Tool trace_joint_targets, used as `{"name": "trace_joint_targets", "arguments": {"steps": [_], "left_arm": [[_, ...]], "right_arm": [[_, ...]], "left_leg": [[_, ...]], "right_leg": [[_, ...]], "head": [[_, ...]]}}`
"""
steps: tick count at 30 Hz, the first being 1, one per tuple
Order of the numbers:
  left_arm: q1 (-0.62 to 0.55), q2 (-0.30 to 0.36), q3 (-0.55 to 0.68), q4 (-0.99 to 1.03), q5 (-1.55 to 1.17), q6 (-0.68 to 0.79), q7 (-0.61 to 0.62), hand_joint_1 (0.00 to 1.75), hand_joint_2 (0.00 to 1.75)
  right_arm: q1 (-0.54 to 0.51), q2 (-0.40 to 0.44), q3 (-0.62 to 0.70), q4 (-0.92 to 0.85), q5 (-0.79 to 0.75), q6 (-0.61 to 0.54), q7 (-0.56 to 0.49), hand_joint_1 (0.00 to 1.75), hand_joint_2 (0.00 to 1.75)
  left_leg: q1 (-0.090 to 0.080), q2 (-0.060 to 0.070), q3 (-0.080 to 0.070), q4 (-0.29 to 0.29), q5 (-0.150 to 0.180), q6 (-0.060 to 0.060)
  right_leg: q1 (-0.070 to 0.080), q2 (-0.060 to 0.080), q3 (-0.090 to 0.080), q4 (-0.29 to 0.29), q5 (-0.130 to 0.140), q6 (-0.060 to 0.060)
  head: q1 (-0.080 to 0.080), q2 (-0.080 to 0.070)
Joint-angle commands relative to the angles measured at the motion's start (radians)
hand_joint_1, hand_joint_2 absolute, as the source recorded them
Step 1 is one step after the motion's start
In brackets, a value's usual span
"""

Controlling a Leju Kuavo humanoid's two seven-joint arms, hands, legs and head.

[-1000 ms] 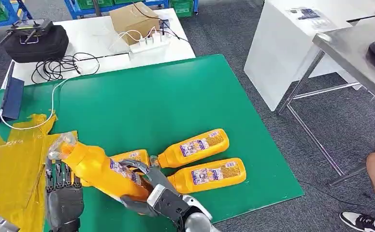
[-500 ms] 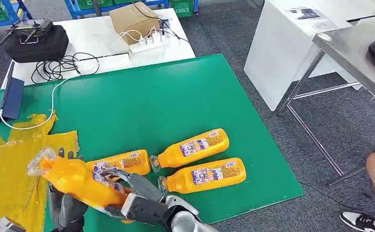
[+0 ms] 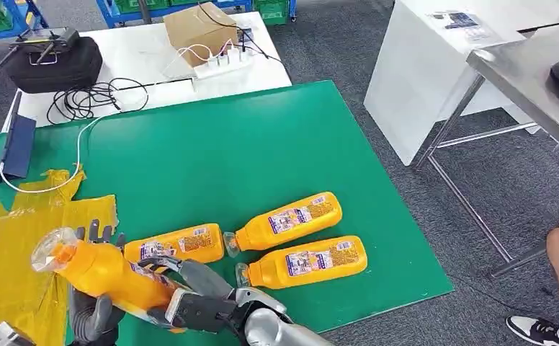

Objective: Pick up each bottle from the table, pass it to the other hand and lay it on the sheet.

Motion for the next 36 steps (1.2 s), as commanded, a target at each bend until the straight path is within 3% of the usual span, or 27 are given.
{"name": "trace_joint_targets", "arguments": {"steps": [1, 7, 8, 17, 19, 30, 35, 36], "left_arm": [[-0.011, 0.052, -0.165, -0.019, -0.063, 0.028, 0.011, 0.0, 1.75], [-0.01, 0.064, -0.186, -0.021, -0.068, 0.041, 0.011, 0.0, 1.75], [-0.006, 0.108, -0.257, -0.043, -0.084, 0.094, 0.011, 0.0, 1.75], [-0.008, 0.19, -0.381, -0.062, -0.115, 0.2, 0.011, 0.0, 1.75], [-0.008, 0.193, -0.38, -0.069, -0.095, 0.196, 0.011, 1.75, 1.75], [-0.006, 0.134, -0.264, -0.096, -0.079, 0.154, 0.011, 1.75, 1.75], [-0.023, 0.171, -0.244, -0.116, -0.153, 0.272, 0.011, 1.75, 1.75], [-0.029, 0.176, -0.237, -0.127, -0.217, 0.367, 0.011, 1.75, 1.75]], "right_arm": [[-0.037, 0.017, 0.09, 0.079, -0.002, 0.005, 0.016, 1.75, 1.75], [-0.038, 0.017, 0.092, 0.08, -0.004, 0.005, 0.017, 1.75, 1.75], [-0.045, 0.022, 0.097, 0.088, -0.012, 0.006, 0.02, 1.75, 1.75], [-0.053, 0.02, 0.098, 0.083, -0.02, 0.0, 0.02, 1.75, 1.75], [-0.052, 0.015, 0.094, 0.071, -0.021, -0.003, 0.02, 1.75, 1.75], [-0.06, 0.005, 0.071, 0.054, -0.023, -0.02, 0.027, 1.75, 1.75], [-0.083, -0.004, 0.046, 0.028, -0.017, -0.037, 0.039, 1.75, 1.75], [-0.09, -0.008, 0.034, 0.015, -0.012, -0.049, 0.043, 1.75, 1.75]], "left_leg": [[0.0, -0.007, 0.002, -0.001, 0.0, 0.003], [0.0, -0.005, 0.0, 0.0, 0.0, 0.002], [0.0, -0.006, 0.0, 0.0, 0.0, 0.002], [0.0, -0.008, 0.001, 0.0, 0.0, 0.003], [-0.001, -0.008, 0.002, -0.001, 0.0, 0.003], [0.0, -0.005, 0.0, 0.0, 0.0, 0.002], [0.0, -0.007, 0.001, 0.0, 0.0, 0.003], [0.0, -0.006, 0.0, 0.0, 0.0, 0.002]], "right_leg": [[-0.001, 0.0, 0.002, 0.0, -0.001, -0.002], [0.0, 0.0, 0.001, 0.0, -0.001, -0.001], [0.0, 0.0, 0.001, 0.0, -0.001, -0.001], [0.0, -0.001, 0.002, 0.0, -0.001, -0.001], [-0.001, 0.0, 0.002, 0.0, -0.001, -0.001], [0.0, 0.0, 0.001, 0.0, -0.001, -0.001], [-0.001, 0.001, 0.001, 0.001, -0.001, -0.001], [0.0, 0.0, 0.0, 0.001, 0.0, -0.001]], "head": [[0.0, 0.0], [0.0, 0.0], [0.0, 0.0], [0.0, 0.0], [0.0, 0.0], [0.0, 0.0], [0.0, 0.0], [0.0, 0.0]]}}
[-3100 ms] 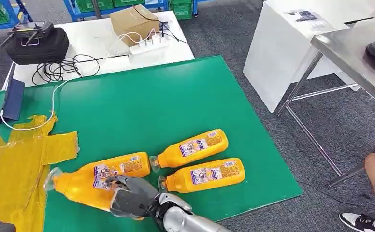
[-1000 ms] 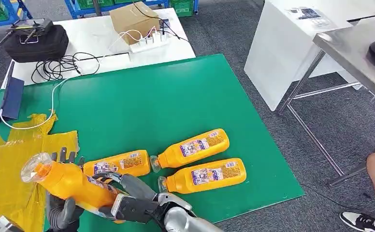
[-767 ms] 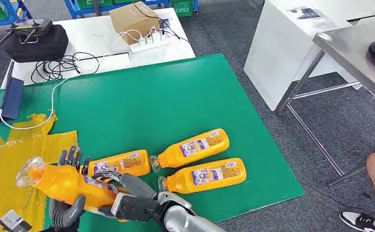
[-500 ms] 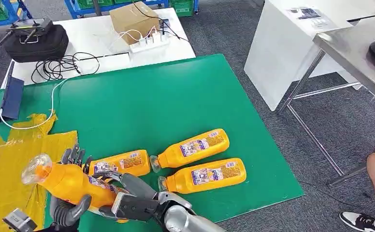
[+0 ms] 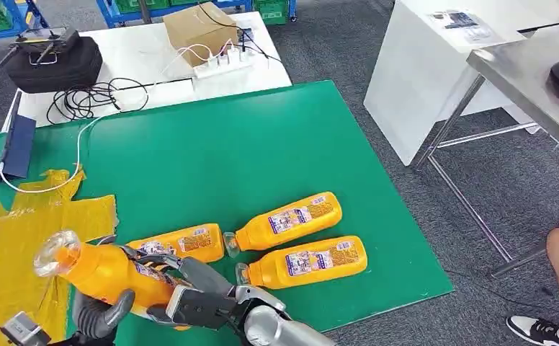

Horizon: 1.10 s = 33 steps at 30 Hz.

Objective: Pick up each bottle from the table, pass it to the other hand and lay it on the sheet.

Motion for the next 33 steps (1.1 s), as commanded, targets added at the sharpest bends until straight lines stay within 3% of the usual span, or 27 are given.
{"name": "trace_joint_targets", "arguments": {"steps": [1, 2, 3, 8, 12, 15, 19, 22, 28, 33], "left_arm": [[-0.059, 0.015, -0.039, -0.033, -0.182, 0.217, 0.005, 1.75, 1.75], [-0.066, 0.013, -0.025, -0.039, -0.232, 0.257, 0.005, 1.75, 1.75], [-0.076, 0.001, 0.002, -0.061, -0.331, 0.351, 0.017, 1.75, 1.75], [-0.138, 0.022, 0.037, -0.102, -0.547, 0.573, 0.098, 1.75, 1.75], [-0.206, 0.071, 0.017, -0.04, -0.836, 0.835, 0.206, 1.75, 1.75], [-0.248, 0.119, -0.004, 0.051, -1.095, 0.969, 0.327, 1.75, 1.75], [-0.316, 0.176, -0.03, 0.199, -1.252, 1.001, 0.426, 1.75, 1.75], [-0.436, 0.25, -0.073, 0.445, -1.411, 0.933, 0.56, 1.75, 1.75], [-0.693, 0.318, -0.131, 1.006, -1.45, 0.925, 0.605, 1.75, 1.75], [-0.774, 0.34, -0.124, 1.16, -1.441, 0.859, 0.615, 1.75, 1.75]], "right_arm": [[-0.074, -0.011, 0.007, -0.023, 0.021, -0.036, 0.039, 1.75, 1.75], [-0.074, -0.015, -0.002, -0.047, 0.04, -0.056, 0.048, 1.62, 1.75], [-0.067, -0.014, -0.022, -0.099, 0.088, -0.12, 0.052, 0.0, 1.75], [-0.062, -0.029, -0.082, -0.24, 0.136, -0.123, 0.1, 0.0, 1.75], [-0.098, -0.042, -0.102, -0.237, 0.154, -0.123, 0.113, 0.0, 1.75], [-0.136, -0.048, -0.09, -0.202, 0.166, -0.117, 0.117, 0.0, 1.75], [-0.177, -0.047, -0.07, -0.144, 0.17, -0.106, 0.117, 0.0, 1.75], [-0.263, -0.039, -0.007, -0.019, 0.18, -0.053, 0.151, 0.0, 1.75], [-0.395, 0.006, 0.095, 0.208, 0.177, 0.015, 0.185, 0.0, 1.75], [-0.441, 0.027, 0.16, 0.302, 0.192, 0.064, 0.217, 0.0, 1.75]], "left_leg": [[0.0, -0.008, 0.001, 0.0, 0.0, 0.003], [0.0, -0.007, 0.0, 0.001, 0.0, 0.003], [0.0, -0.006, -0.001, 0.001, 0.0, 0.002], [0.0, -0.01, -0.001, 0.002, 0.001, 0.003], [0.0, -0.005, -0.001, 0.0, 0.001, 0.001], [-0.001, -0.011, 0.001, -0.001, 0.002, 0.002], [-0.001, -0.008, 0.002, -0.002, 0.003, 0.001], [-0.001, -0.007, 0.002, -0.002, 0.003, 0.001], [-0.001, -0.008, 0.003, -0.002, 0.006, 0.0], [0.0, -0.005, 0.002, -0.001, 0.006, -0.001]], "right_leg": [[-0.001, 0.001, 0.001, 0.001, -0.001, -0.001], [-0.001, 0.0, 0.0, 0.001, -0.001, -0.001], [0.0, 0.0, -0.001, 0.001, 0.0, -0.001], [0.0, -0.001, 0.0, 0.002, -0.001, -0.002], [0.0, 0.0, 0.0, 0.001, 0.0, -0.001], [-0.001, -0.003, 0.003, 0.001, 0.0, -0.001], [-0.001, -0.003, 0.003, 0.0, 0.0, -0.001], [-0.001, -0.002, 0.003, 0.0, 0.001, -0.001], [-0.001, -0.003, 0.003, 0.001, 0.002, -0.001], [0.0, 0.0, 0.001, 0.003, 0.002, 0.0]], "head": [[0.0, 0.0], [0.0, 0.0], [0.0, 0.0], [0.0, 0.0], [0.0, 0.0], [0.0, 0.0], [0.0, 0.0], [0.0, 0.0], [0.0, 0.0], [0.0, 0.0]]}}
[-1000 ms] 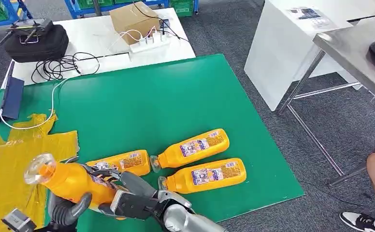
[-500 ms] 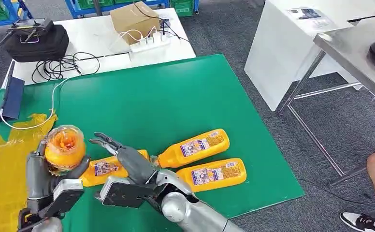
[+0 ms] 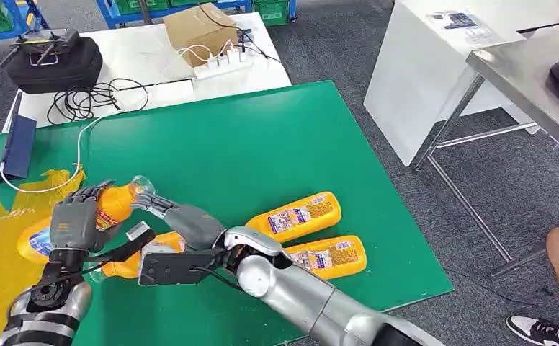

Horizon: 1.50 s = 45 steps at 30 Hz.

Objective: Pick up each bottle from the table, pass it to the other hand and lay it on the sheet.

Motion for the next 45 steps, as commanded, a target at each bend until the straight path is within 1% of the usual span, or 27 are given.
{"name": "trace_joint_targets", "arguments": {"steps": [1, 3, 5, 10, 11, 12, 13, 14, 15, 16, 17, 19, 20, 22, 25, 27, 28, 30, 32, 33, 34, 35, 36, 40, 41, 43, 45], "left_arm": [[-0.27, 0.082, -0.065, 0.578, -0.001, -0.094, 0.025, 1.75, 1.75], [-0.277, 0.085, -0.065, 0.584, -0.001, -0.095, 0.022, 1.75, 1.75], [-0.277, 0.085, -0.065, 0.584, -0.001, -0.095, 0.022, 1.75, 1.75], [-0.363, 0.092, -0.089, 0.649, -0.02, -0.27, 0.033, 1.75, 1.75], [-0.387, 0.091, -0.091, 0.667, -0.018, -0.33, 0.023, 1.75, 1.75], [-0.402, 0.091, -0.095, 0.672, -0.021, -0.356, 0.019, 1.75, 1.75], [-0.434, 0.086, -0.099, 0.69, -0.012, -0.423, -0.019, 1.75, 1.75], [-0.447, 0.085, -0.1, 0.69, -0.011, -0.443, -0.021, 0.03, 1.75], [-0.455, 0.083, -0.101, 0.688, -0.004, -0.461, -0.04, 0.0, 1.75], [-0.466, 0.079, -0.097, 0.692, 0.005, -0.484, -0.051, 0.0, 0.0], [-0.476, 0.073, -0.091, 0.694, 0.022, -0.505, -0.094, 0.0, 0.0], [-0.493, 0.061, -0.082, 0.694, 0.045, -0.528, -0.136, 0.0, 0.0], [-0.497, 0.057, -0.084, 0.692, 0.044, -0.529, -0.134, 0.0, 0.0], [-0.499, 0.055, -0.084, 0.691, 0.044, -0.529, -0.134, 0.0, 0.0], [-0.499, 0.053, -0.082, 0.693, 0.053, -0.538, -0.143, 0.0, 0.0], [-0.516, 0.039, -0.077, 0.692, 0.072, -0.549, -0.167, 0.0, 0.0], [-0.522, 0.033, -0.077, 0.692, 0.077, -0.554, -0.17, 0.0, 0.0], [-0.538, 0.018, -0.072, 0.694, 0.097, -0.565, -0.183, 0.0, 0.0], [-0.542, 0.009, -0.073, 0.691, 0.11, -0.568, -0.187, 0.0, 0.0], [-0.542, 0.005, -0.071, 0.691, 0.118, -0.568, -0.191, 0.0, 0.0], [-0.545, -0.004, -0.075, 0.691, 0.128, -0.569, -0.195, 0.0, 0.0], [-0.546, -0.01, -0.075, 0.691, 0.135, -0.569, -0.198, 0.0, 0.0], [-0.548, -0.015, -0.077, 0.691, 0.141, -0.57, -0.199, 0.0, 0.0], [-0.553, -0.033, -0.074, 0.69, 0.174, -0.563, -0.207, 0.0, 0.0], [-0.553, -0.033, -0.074, 0.69, 0.174, -0.563, -0.207, 0.0, 0.0], [-0.552, -0.034, -0.071, 0.689, 0.178, -0.561, -0.208, 0.0, 0.0], [-0.551, -0.036, -0.055, 0.686, 0.199, -0.553, -0.219, 0.0, 0.0]], "right_arm": [[-0.167, 0.031, 0.172, 0.313, 0.022, 0.068, 0.046, 0.0, 1.75], [-0.168, 0.035, 0.176, 0.322, 0.022, 0.064, 0.046, 0.0, 1.75], [-0.168, 0.035, 0.176, 0.322, 0.022, 0.064, 0.046, 0.0, 1.75], [-0.188, 0.063, 0.23, 0.399, 0.04, 0.102, 0.086, 0.0, 1.75], [-0.194, 0.073, 0.25, 0.427, 0.048, 0.123, 0.1, 0.0, 1.75], [-0.195, 0.078, 0.255, 0.44, 0.049, 0.13, 0.105, 0.0, 1.75], [-0.202, 0.088, 0.281, 0.476, 0.059, 0.166, 0.125, 0.0, 1.75], [-0.199, 0.087, 0.283, 0.48, 0.059, 0.162, 0.125, 0.0, 1.75], [-0.2, 0.089, 0.294, 0.494, 0.063, 0.176, 0.127, 0.0, 1.75], [-0.198, 0.087, 0.3, 0.504, 0.065, 0.18, 0.13, 0.0, 1.75], [-0.195, 0.089, 0.312, 0.52, 0.072, 0.198, 0.141, 0.0, 1.75], [-0.182, 0.087, 0.332, 0.54, 0.089, 0.203, 0.159, 0.0, 1.75], [-0.173, 0.085, 0.332, 0.542, 0.089, 0.198, 0.159, 0.0, 1.75], [-0.168, 0.084, 0.333, 0.543, 0.089, 0.196, 0.159, 0.0, 1.75], [-0.169, 0.089, 0.34, 0.554, 0.096, 0.199, 0.169, 0.0, 1.75], [-0.15, 0.091, 0.371, 0.574, 0.128, 0.205, 0.208, 0.0, 1.75], [-0.139, 0.092, 0.382, 0.583, 0.141, 0.198, 0.22, 0.0, 1.75], [-0.109, 0.097, 0.42, 0.613, 0.189, 0.187, 0.289, 0.0, 1.75], [-0.089, 0.096, 0.434, 0.626, 0.214, 0.166, 0.324, 0.0, 1.75], [-0.083, 0.098, 0.444, 0.64, 0.232, 0.17, 0.364, 0.0, 1.75], [-0.069, 0.088, 0.443, 0.647, 0.244, 0.171, 0.4, 0.0, 1.75], [-0.065, 0.083, 0.44, 0.657, 0.248, 0.183, 0.429, 0.0, 1.75], [-0.062, 0.075, 0.441, 0.658, 0.256, 0.193, 0.441, 0.0, 1.75], [-0.061, 0.059, 0.446, 0.665, 0.294, 0.22, 0.497, 0.0, 1.75], [-0.061, 0.059, 0.446, 0.665, 0.294, 0.22, 0.497, 0.0, 1.75], [-0.062, 0.059, 0.449, 0.666, 0.298, 0.224, 0.5, 0.0, 1.75], [-0.061, 0.061, 0.449, 0.667, 0.301, 0.24, 0.509, 0.0, 1.75]], "left_leg": [[-0.001, -0.006, 0.002, -0.001, 0.001, 0.002], [0.0, -0.005, 0.001, 0.0, 0.0, 0.002], [0.0, -0.006, 0.001, 0.0, 0.0, 0.003], [0.0, -0.005, -0.001, 0.001, 0.001, 0.002], [0.0, -0.007, 0.0, 0.0, 0.001, 0.002], [0.0, -0.008, 0.0, 0.001, 0.001, 0.003], [0.0, -0.006, -0.001, 0.001, 0.001, 0.002], [0.0, -0.008, 0.0, 0.0, 0.001, 0.003], [0.0, -0.008, -0.001, 0.001, 0.002, 0.002], [0.0, -0.005, 0.0, 0.0, 0.001, 0.001], [0.0, -0.008, 0.0, 0.0, 0.002, 0.001], [0.0, -0.007, 0.0, 0.0, 0.003, 0.0], [0.0, -0.006, 0.0, 0.0, 0.003, 0.0], [0.0, -0.009, 0.0, 0.0, 0.004, 0.001], [0.0, -0.008, 0.002, -0.001, 0.004, 0.001], [0.0, -0.006, 0.002, 0.0, 0.003, 0.0], [0.0, -0.011, 0.002, -0.001, 0.004, 0.002], [0.001, -0.012, 0.002, -0.001, 0.004, 0.001], [0.001, -0.014, 0.003, -0.002, 0.005, 0.002], [0.001, -0.009, 0.004, -0.001, 0.004, 0.0], [0.001, -0.014, 0.004, -0.002, 0.005, 0.002], [0.0, -0.01, 0.004, -0.001, 0.004, 0.001], [0.0, -0.015, 0.005, -0.003, 0.005, 0.002], [0.0, -0.021, 0.006, -0.003, 0.008, 0.004], [0.0, -0.018, 0.009, -0.002, 0.007, 0.002], [-0.001, -0.019, 0.009, -0.002, 0.008, 0.003], [-0.001, -0.016, 0.013, -0.001, 0.007, 0.002]], "right_leg": [[-0.001, 0.001, 0.002, 0.0, -0.001, -0.002], [0.0, 0.0, 0.001, 0.001, -0.001, -0.001], [-0.001, 0.001, 0.002, 0.001, -0.001, -0.001], [0.0, 0.0, 0.0, 0.001, 0.0, -0.001], [0.0, 0.0, 0.001, 0.001, 0.0, -0.002], [0.0, 0.001, 0.0, 0.002, 0.0, -0.002], [0.0, 0.0, 0.0, 0.001, 0.0, -0.001], [0.0, 0.0, 0.0, 0.001, 0.0, -0.002], [0.0, -0.001, 0.0, 0.002, 0.0, -0.002], [0.0, -0.001, 0.0, 0.001, 0.0, -0.001], [0.0, 0.0, 0.0, 0.001, 0.0, -0.002], [0.0, -0.001, 0.0, 0.001, 0.002, -0.003], [0.0, -0.002, 0.001, 0.002, 0.001, -0.003], [0.0, -0.003, 0.002, 0.001, 0.001, -0.003], [0.0, -0.002, 0.002, 0.0, 0.002, -0.003], [0.0, -0.002, 0.001, 0.001, 0.002, -0.003], [0.0, -0.004, 0.003, 0.0, 0.001, -0.004], [0.001, -0.005, 0.003, -0.001, 0.001, -0.004], [0.001, -0.006, 0.005, -0.001, 0.001, -0.004], [0.001, -0.004, 0.004, -0.001, 0.001, -0.003], [0.001, -0.005, 0.005, -0.002, 0.002, -0.004], [0.0, -0.005, 0.005, -0.001, 0.001, -0.003], [0.0, -0.007, 0.007, -0.003, 0.002, -0.003], [-0.001, -0.008, 0.009, -0.005, 0.003, -0.004], [-0.001, -0.008, 0.011, -0.004, 0.003, -0.003], [-0.002, -0.009, 0.011, -0.004, 0.004, -0.004], [-0.002, -0.008, 0.005, -0.004, 0.002, -0.005]], "head": [[0.0, 0.0], [0.0, 0.0], [0.0, 0.0], [0.0, 0.0], [0.0, 0.0], [0.0, 0.0], [0.0, 0.0], [0.0, 0.0], [0.0, 0.0], [0.0, 0.0], [0.0, 0.0], [0.0, 0.0], [0.0, 0.0], [0.0, 0.0], [0.0, 0.0], [0.0, 0.0], [0.0, 0.0], [0.0, 0.0], [0.0, 0.0], [0.0, 0.0], [0.0, 0.0], [0.0, 0.0], [0.0, 0.0], [0.0, 0.0], [0.0, 0.0], [0.0, 0.0], [0.0, 0.0]]}}
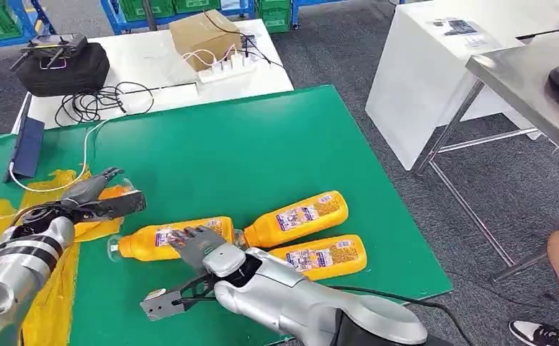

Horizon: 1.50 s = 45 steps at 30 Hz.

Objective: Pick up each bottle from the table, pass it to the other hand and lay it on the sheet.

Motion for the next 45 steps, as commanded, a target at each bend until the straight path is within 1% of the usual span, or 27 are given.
{"name": "trace_joint_targets", "arguments": {"steps": [1, 2, 3, 4, 5, 6, 7, 8, 10, 11, 12, 13, 14, 15, 16, 17, 18, 19, 20, 21, 23, 24, 27, 34, 40, 42, 45], "left_arm": [[-0.053, -0.047, 0.011, 0.061, 0.046, 0.014, -0.021, 0.0, 0.0], [-0.055, -0.052, 0.019, 0.059, 0.062, 0.019, -0.029, 0.0, 0.0], [-0.056, -0.055, 0.029, 0.057, 0.077, 0.022, -0.035, 0.0, 0.0], [-0.057, -0.059, 0.04, 0.054, 0.092, 0.024, -0.045, 0.0, 0.0], [-0.057, -0.061, 0.042, 0.053, 0.095, 0.024, -0.047, 0.0, 0.0], [-0.059, -0.064, 0.042, 0.053, 0.099, 0.02, -0.047, 0.0, 0.0], [-0.058, -0.062, 0.044, 0.053, 0.102, 0.019, -0.047, 0.0, 0.0], [-0.048, -0.052, 0.044, 0.05, 0.105, 0.017, -0.045, 0.0, 0.0], [0.017, 0.007, 0.065, 0.026, 0.135, 0.044, -0.058, 0.0, 0.0], [0.046, 0.036, 0.07, 0.018, 0.147, 0.055, -0.084, 0.0, 0.0], [0.094, 0.077, 0.082, -0.002, 0.17, 0.067, -0.105, 0.0, 0.0], [0.144, 0.12, 0.09, -0.02, 0.193, 0.08, -0.143, 0.0, 0.0], [0.201, 0.159, 0.101, -0.052, 0.223, 0.086, -0.17, 0.0, 0.0], [0.24, 0.184, 0.104, -0.076, 0.241, 0.089, -0.194, 0.0, 0.0], [0.264, 0.197, 0.108, -0.093, 0.256, 0.088, -0.201, 0.0, 0.0], [0.282, 0.204, 0.108, -0.108, 0.266, 0.086, -0.205, 0.0, 0.0], [0.302, 0.209, 0.112, -0.128, 0.278, 0.087, -0.204, 0.0, 0.0], [0.32, 0.213, 0.114, -0.147, 0.287, 0.087, -0.2, 0.0, 0.0], [0.332, 0.214, 0.115, -0.16, 0.295, 0.086, -0.194, 0.0, 0.0], [0.352, 0.219, 0.113, -0.183, 0.309, 0.083, -0.186, 0.0, 0.0], [0.392, 0.23, 0.115, -0.221, 0.337, 0.08, -0.175, 0.0, 0.0], [0.414, 0.236, 0.117, -0.237, 0.349, 0.082, -0.17, 0.0, 0.0], [0.432, 0.241, 0.118, -0.247, 0.364, 0.08, -0.165, 0.0, 0.0], [0.433, 0.241, 0.117, -0.248, 0.367, 0.079, -0.166, 0.0, 0.0], [0.433, 0.241, 0.117, -0.248, 0.367, 0.079, -0.166, 0.0, 0.0], [0.431, 0.241, 0.112, -0.24, 0.374, 0.078, -0.161, 0.0, 0.0], [0.397, 0.234, 0.091, -0.208, 0.374, 0.08, -0.166, 0.0, 0.0]], "right_arm": [[0.087, -0.033, 0.048, 0.142, 0.02, 0.086, 0.054, 0.0, 1.75], [0.091, -0.033, 0.051, 0.144, 0.031, 0.104, 0.059, 0.0, 1.75], [0.095, -0.033, 0.056, 0.145, 0.042, 0.11, 0.069, 0.0, 1.75], [0.102, -0.034, 0.055, 0.146, 0.043, 0.123, 0.074, 0.0, 1.75], [0.105, -0.035, 0.055, 0.147, 0.044, 0.127, 0.075, 0.0, 1.75], [0.107, -0.037, 0.055, 0.144, 0.051, 0.108, 0.097, 0.0, 1.75], [0.105, -0.035, 0.052, 0.14, 0.052, 0.096, 0.098, 0.0, 1.75], [0.104, -0.031, 0.008, 0.138, 0.024, 0.029, 0.127, 0.0, 1.75], [0.073, -0.022, -0.043, 0.109, 0.01, -0.183, 0.1, 0.0, 1.75], [0.054, -0.014, -0.057, 0.108, 0.007, -0.213, 0.093, 0.0, 1.75], [0.037, -0.013, -0.085, 0.084, 0.003, -0.336, 0.038, 0.0, 1.75], [0.026, -0.015, -0.12, 0.06, -0.007, -0.431, -0.029, 0.0, 1.75], [0.03, -0.024, -0.173, 0.014, -0.014, -0.602, -0.119, 0.0, 1.75], [0.022, -0.022, -0.191, 0.016, -0.005, -0.591, -0.126, 0.0, 1.75], [0.03, -0.031, -0.223, -0.022, 0.0, -0.653, -0.154, 0.0, 1.75], [0.034, -0.032, -0.248, -0.037, 0.008, -0.671, -0.168, 0.0, 1.75], [0.04, -0.039, -0.278, -0.077, 0.018, -0.749, -0.21, 0.0, 1.75], [0.041, -0.041, -0.301, -0.102, 0.024, -0.75, -0.222, 0.0, 1.75], [0.052, -0.043, -0.336, -0.138, 0.013, -0.762, -0.246, 0.0, 1.75], [0.06, -0.05, -0.373, -0.172, 0.033, -0.752, -0.262, 0.0, 1.75], [0.078, -0.057, -0.432, -0.226, 0.054, -0.689, -0.276, 0.0, 1.75], [0.075, -0.059, -0.457, -0.236, 0.047, -0.619, -0.273, 0.0, 1.75], [0.063, -0.063, -0.495, -0.207, 0.044, -0.556, -0.282, 0.0, 1.75], [0.062, -0.062, -0.499, -0.202, 0.045, -0.554, -0.292, 0.0, 1.75], [0.062, -0.062, -0.499, -0.202, 0.045, -0.554, -0.292, 0.0, 1.75], [0.041, -0.055, -0.523, -0.148, 0.013, -0.449, -0.295, 0.0, 1.75], [-0.001, -0.054, -0.528, -0.051, 0.012, -0.367, -0.26, 0.0, 1.75]], "left_leg": [[0.0, -0.014, -0.008, -0.002, 0.008, 0.004], [0.0, -0.009, -0.005, 0.0, 0.005, 0.003], [0.001, -0.011, -0.011, -0.001, 0.009, 0.004], [0.001, -0.01, -0.008, 0.001, 0.006, 0.003], [0.001, -0.012, -0.007, -0.001, 0.008, 0.004], [0.001, -0.01, -0.005, 0.001, 0.007, 0.004], [0.001, -0.013, -0.01, -0.001, 0.01, 0.005], [0.002, -0.01, -0.002, 0.004, 0.005, 0.004], [0.002, -0.012, -0.01, 0.002, 0.01, 0.005], [0.002, -0.008, -0.007, 0.003, 0.008, 0.005], [0.002, -0.003, -0.005, 0.005, 0.006, 0.004], [0.001, 0.0, -0.008, 0.003, 0.007, 0.004], [0.001, 0.0, -0.006, 0.0, 0.007, 0.004], [0.0, 0.001, -0.004, -0.001, 0.008, 0.004], [-0.002, 0.005, -0.006, -0.004, 0.011, 0.002], [-0.002, 0.008, -0.005, -0.004, 0.01, 0.001], [-0.001, 0.009, -0.008, -0.005, 0.011, 0.002], [-0.001, 0.011, -0.01, -0.005, 0.011, 0.002], [0.0, 0.011, -0.012, -0.001, 0.01, 0.001], [0.0, 0.007, -0.014, -0.002, 0.01, 0.002], [-0.001, 0.007, -0.018, -0.002, 0.012, 0.001], [0.0, 0.006, -0.018, -0.002, 0.011, 0.002], [0.0, 0.006, -0.019, -0.002, 0.01, 0.0], [0.0, 0.003, -0.021, -0.003, 0.012, 0.001], [0.0, 0.004, -0.02, -0.002, 0.011, 0.0], [0.0, 0.003, -0.02, -0.003, 0.012, 0.001], [0.0, 0.003, -0.02, -0.002, 0.012, 0.001]], "right_leg": [[0.001, -0.006, -0.004, -0.005, 0.006, -0.002], [0.001, -0.005, -0.003, -0.001, 0.002, 0.001], [0.001, -0.004, -0.007, -0.005, 0.007, 0.0], [0.001, -0.005, -0.005, -0.003, 0.004, 0.0], [0.001, -0.006, -0.004, -0.004, 0.005, 0.0], [0.002, -0.006, -0.002, -0.002, 0.004, 0.0], [0.002, -0.006, -0.005, -0.005, 0.007, -0.001], [0.002, -0.006, 0.001, 0.0, 0.003, 0.0], [0.003, -0.005, -0.005, -0.003, 0.008, -0.001], [0.003, -0.001, -0.004, -0.001, 0.008, -0.001], [0.002, 0.002, -0.002, 0.002, 0.006, -0.001], [0.001, 0.008, -0.006, 0.001, 0.009, -0.002], [0.0, 0.008, 0.008, 0.0, 0.009, -0.003], [-0.001, 0.007, 0.008, 0.001, 0.012, 0.002], [-0.002, 0.013, 0.003, -0.001, 0.016, 0.0], [-0.003, 0.012, 0.002, 0.0, 0.016, -0.001], [-0.002, 0.015, -0.001, -0.001, 0.017, -0.001], [-0.001, 0.019, -0.005, -0.001, 0.017, -0.001], [0.0, 0.017, -0.007, 0.002, 0.015, 0.0], [0.0, 0.015, -0.008, 0.002, 0.014, 0.0], [0.001, 0.012, -0.012, 0.002, 0.014, 0.001], [0.001, 0.015, -0.011, 0.001, 0.014, 0.0], [0.0, 0.013, -0.012, 0.002, 0.014, 0.0], [0.001, 0.012, -0.014, 0.001, 0.015, -0.002], [0.001, 0.01, -0.013, 0.002, 0.014, -0.001], [0.001, 0.011, -0.012, 0.001, 0.014, -0.001], [0.0, 0.01, -0.012, 0.002, 0.014, -0.001]], "head": [[0.0, 0.0], [0.0, 0.0], [0.0, 0.0], [0.0, 0.0], [0.0, 0.0], [0.0, 0.0], [-0.001, 0.0], [-0.001, 0.0], [0.0, 0.0], [0.0, 0.0], [-0.001, 0.0], [0.0, 0.0], [0.0, 0.0], [0.0, 0.0], [-0.001, 0.0], [-0.001, 0.0], [0.0, 0.0], [-0.001, 0.0], [-0.001, 0.0], [0.0, 0.0], [0.0, 0.0], [-0.001, 0.0], [0.0, 0.0], [0.0, 0.0], [0.0, 0.0], [0.0, 0.0], [0.0, 0.0]]}}
